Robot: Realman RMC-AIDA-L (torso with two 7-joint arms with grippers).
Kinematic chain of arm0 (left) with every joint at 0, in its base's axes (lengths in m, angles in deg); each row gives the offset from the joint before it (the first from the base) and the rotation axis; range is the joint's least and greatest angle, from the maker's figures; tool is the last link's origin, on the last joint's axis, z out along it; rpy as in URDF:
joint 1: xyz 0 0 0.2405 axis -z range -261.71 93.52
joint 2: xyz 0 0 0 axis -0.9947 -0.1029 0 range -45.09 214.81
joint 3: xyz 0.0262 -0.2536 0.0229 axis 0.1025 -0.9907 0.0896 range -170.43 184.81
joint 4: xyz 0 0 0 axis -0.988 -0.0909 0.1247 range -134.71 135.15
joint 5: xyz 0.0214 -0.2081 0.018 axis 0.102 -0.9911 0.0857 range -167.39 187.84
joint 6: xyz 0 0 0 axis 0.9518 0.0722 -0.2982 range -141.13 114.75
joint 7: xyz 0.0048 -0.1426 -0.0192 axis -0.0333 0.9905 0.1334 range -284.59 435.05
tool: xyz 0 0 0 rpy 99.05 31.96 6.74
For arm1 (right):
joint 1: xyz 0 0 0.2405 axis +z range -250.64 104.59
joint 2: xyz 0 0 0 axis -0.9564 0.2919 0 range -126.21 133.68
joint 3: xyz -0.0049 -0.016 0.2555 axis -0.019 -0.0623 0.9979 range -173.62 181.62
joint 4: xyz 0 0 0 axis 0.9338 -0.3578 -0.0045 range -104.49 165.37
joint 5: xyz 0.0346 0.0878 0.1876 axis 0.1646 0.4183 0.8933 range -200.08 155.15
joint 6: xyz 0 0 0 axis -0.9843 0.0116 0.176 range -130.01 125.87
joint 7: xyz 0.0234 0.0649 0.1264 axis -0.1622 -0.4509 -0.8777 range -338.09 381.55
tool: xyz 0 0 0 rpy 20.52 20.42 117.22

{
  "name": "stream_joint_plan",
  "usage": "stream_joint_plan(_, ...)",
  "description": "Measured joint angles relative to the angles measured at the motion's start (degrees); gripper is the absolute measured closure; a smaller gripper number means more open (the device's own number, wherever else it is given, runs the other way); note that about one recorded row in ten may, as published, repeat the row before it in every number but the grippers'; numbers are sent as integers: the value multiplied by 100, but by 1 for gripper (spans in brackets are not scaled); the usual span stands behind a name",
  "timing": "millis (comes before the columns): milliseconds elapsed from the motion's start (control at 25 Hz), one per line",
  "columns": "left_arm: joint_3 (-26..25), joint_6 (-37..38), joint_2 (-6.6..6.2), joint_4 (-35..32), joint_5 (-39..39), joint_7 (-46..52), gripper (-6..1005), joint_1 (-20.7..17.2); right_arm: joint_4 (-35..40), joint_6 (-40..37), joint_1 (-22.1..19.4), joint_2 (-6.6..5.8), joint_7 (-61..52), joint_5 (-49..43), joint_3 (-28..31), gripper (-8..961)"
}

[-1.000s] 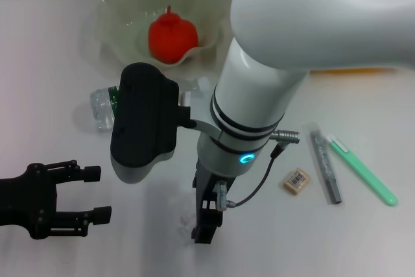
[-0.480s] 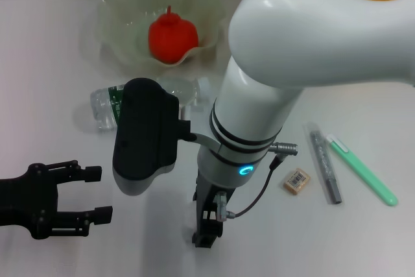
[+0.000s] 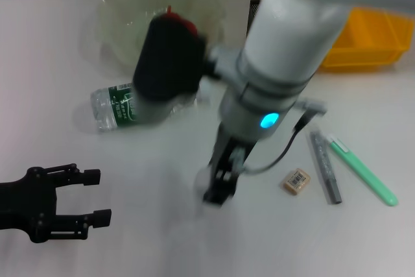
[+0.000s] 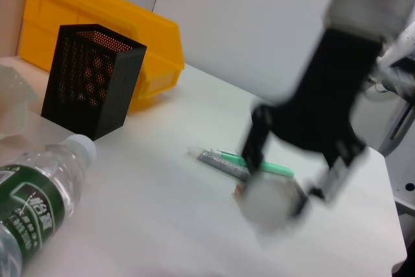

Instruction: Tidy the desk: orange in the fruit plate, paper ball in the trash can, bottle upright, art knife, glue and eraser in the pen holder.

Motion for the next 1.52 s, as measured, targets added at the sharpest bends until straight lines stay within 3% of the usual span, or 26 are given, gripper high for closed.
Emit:
stream_joint_plan(280,5,0,35,0,0,-44,264,39,737,-941,-332,-32,264,-1840,2109,421)
stream_joint_plan(480,6,0,50,0,0,-64,266,43,1055,-707,-545,-49,366,-3322,2954,402)
stream_joint_plan(720,2,-1,54,0,-43,-68,269,52,1038,-197,-747,-108,360,-3443,3488,378)
stream_joint_plan(880,-61,-10,104,3,-52,-70,270,79,704,775,-1063,-212,454,-3455,3910,363)
stream_joint_plan(1160,-317,-17,209,9,-61,-71,274,195,199,1939,-1397,-230,588,-3459,4177,336)
stream_joint_plan(1440,-419,-47,278,19,-68,-77,277,343,-637,2815,-1350,-232,632,-3458,4327,309)
stream_joint_plan(1520,-437,-248,376,8,-71,-248,278,472,-648,2866,-1340,-207,633,-3456,4328,301)
